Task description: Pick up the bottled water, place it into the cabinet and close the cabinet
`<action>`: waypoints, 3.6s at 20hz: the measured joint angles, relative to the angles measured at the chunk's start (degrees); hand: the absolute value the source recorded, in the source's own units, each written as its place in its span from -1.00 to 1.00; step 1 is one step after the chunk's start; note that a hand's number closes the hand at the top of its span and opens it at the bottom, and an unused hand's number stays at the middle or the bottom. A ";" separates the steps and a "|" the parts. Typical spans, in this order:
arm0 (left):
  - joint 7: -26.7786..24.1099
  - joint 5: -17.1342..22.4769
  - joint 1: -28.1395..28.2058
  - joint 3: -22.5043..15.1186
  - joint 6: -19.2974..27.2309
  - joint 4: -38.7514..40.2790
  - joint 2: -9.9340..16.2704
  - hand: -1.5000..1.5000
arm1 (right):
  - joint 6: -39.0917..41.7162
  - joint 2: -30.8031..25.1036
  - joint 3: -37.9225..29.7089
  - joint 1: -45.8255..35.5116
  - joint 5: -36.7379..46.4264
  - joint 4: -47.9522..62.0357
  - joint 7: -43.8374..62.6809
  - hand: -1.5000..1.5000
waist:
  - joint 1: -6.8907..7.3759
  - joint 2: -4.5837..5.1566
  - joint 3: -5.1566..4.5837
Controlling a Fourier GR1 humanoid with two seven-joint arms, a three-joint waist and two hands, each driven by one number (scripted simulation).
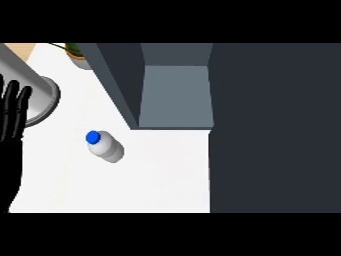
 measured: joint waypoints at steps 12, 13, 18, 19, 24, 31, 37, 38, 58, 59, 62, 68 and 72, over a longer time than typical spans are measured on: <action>6.27 30.02 5.32 -14.64 -29.92 1.11 9.80 -1.00 | 6.08 0.88 5.91 7.71 -7.81 -4.01 4.42 -1.00 | -1.64 -0.87 0.81; 7.57 33.47 6.53 -14.32 -31.63 0.13 11.75 -1.00 | 6.67 0.58 5.80 8.82 -9.05 -5.33 5.03 -1.00 | -1.44 -0.96 0.83; 12.45 50.45 10.98 -9.26 -36.98 -4.35 21.98 -1.00 | 8.72 -1.53 4.43 15.65 -14.87 -14.33 9.53 -1.00 | -0.84 -1.14 0.90; 12.97 53.55 11.59 -7.59 -37.88 -4.73 23.99 -1.00 | 9.34 -2.04 3.79 17.18 -15.86 -15.68 10.01 -1.00 | -0.81 -1.16 0.90; 14.78 67.16 16.06 0.67 -42.48 -6.37 32.89 -1.00 | 10.74 -3.51 0.53 19.21 -16.55 -16.59 11.23 -1.00 | -0.16 -1.15 0.92; 17.01 77.42 20.65 8.71 -44.73 -7.93 38.57 -1.00 | 11.64 -3.76 -1.40 19.85 -17.40 -17.17 13.02 -1.00 | 0.08 -1.18 0.92; 18.41 81.72 24.42 13.89 -48.05 -7.02 39.80 -1.00 | 13.32 -3.57 -3.34 21.51 -18.28 -17.44 12.52 -1.00 | -0.15 -1.28 0.91; 18.81 81.62 24.40 13.75 -48.02 -7.05 39.60 -1.00 | 13.57 -3.50 -3.31 21.64 -18.42 -17.41 12.65 -1.00 | -0.24 -1.24 0.92; 21.47 68.51 12.95 13.86 -45.13 8.26 32.96 -1.00 | 20.20 -3.57 -8.00 26.81 -21.84 -16.68 8.73 -1.00 | -2.08 -0.95 0.87; 21.54 67.08 12.03 13.50 -45.22 9.09 32.45 -1.00 | 20.48 -3.44 -7.93 27.19 -22.04 -16.74 8.38 -1.00 | -2.24 -0.97 0.87; 21.08 61.27 8.66 11.59 -46.04 13.18 29.32 -1.00 | 21.33 -3.51 -8.29 27.64 -22.62 -16.57 7.67 -1.00 | -2.44 -0.90 0.84; 17.65 48.44 1.87 10.32 -50.72 21.97 22.85 -1.00 | 23.66 -3.40 -9.57 30.13 -23.74 -16.14 5.60 -1.00 | -2.54 -0.89 0.81; 14.24 39.10 -1.72 9.33 -52.66 26.74 17.61 -1.00 | 24.81 -3.24 -10.15 31.52 -24.48 -16.01 4.12 -1.00 | -2.44 -0.88 0.79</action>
